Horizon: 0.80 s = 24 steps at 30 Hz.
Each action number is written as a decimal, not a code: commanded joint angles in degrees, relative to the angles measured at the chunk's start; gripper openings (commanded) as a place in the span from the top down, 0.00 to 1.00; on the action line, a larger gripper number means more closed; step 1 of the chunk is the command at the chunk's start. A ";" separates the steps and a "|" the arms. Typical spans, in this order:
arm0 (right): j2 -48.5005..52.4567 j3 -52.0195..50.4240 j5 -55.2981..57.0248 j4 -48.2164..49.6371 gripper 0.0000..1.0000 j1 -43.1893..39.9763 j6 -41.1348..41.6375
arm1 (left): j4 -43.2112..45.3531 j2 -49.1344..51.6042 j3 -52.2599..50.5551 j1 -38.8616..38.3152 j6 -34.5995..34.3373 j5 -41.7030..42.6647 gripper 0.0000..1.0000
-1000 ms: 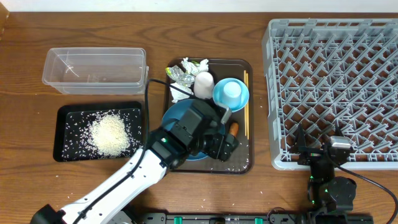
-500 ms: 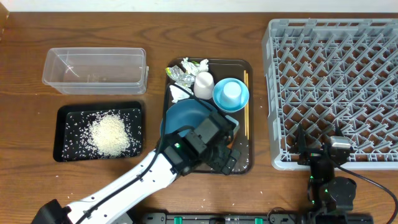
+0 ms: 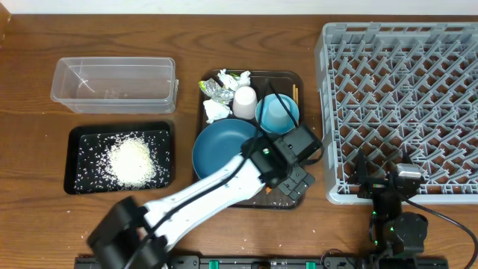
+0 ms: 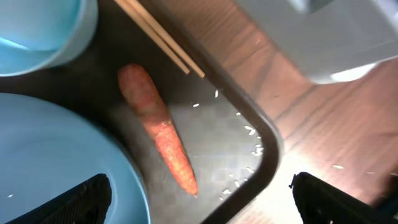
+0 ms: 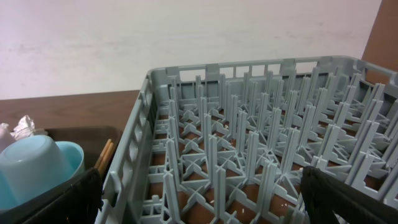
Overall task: Sort waste into correct bins and load items into the dishwasher rack
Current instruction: 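Release the plate and move the left gripper over the carrot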
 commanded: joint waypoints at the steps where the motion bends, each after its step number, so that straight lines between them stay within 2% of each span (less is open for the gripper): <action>1: 0.15 -0.09 0.57 -0.22 0.01 -0.79 -0.11 | 0.66 1.27 0.68 -0.02 1.18 -1.14 0.05; 13: 0.15 -0.09 0.57 -0.22 0.01 -0.79 -0.11 | 6.36 7.17 0.59 -0.02 1.20 -1.20 0.06; 20: 0.15 -0.09 0.57 -0.22 0.01 -0.79 -0.11 | 8.83 11.13 0.59 -0.02 1.14 -8.07 0.06; 24: 0.15 -0.09 0.57 -0.22 0.01 -0.79 -0.11 | 9.03 11.89 0.59 -0.02 0.85 -9.27 0.06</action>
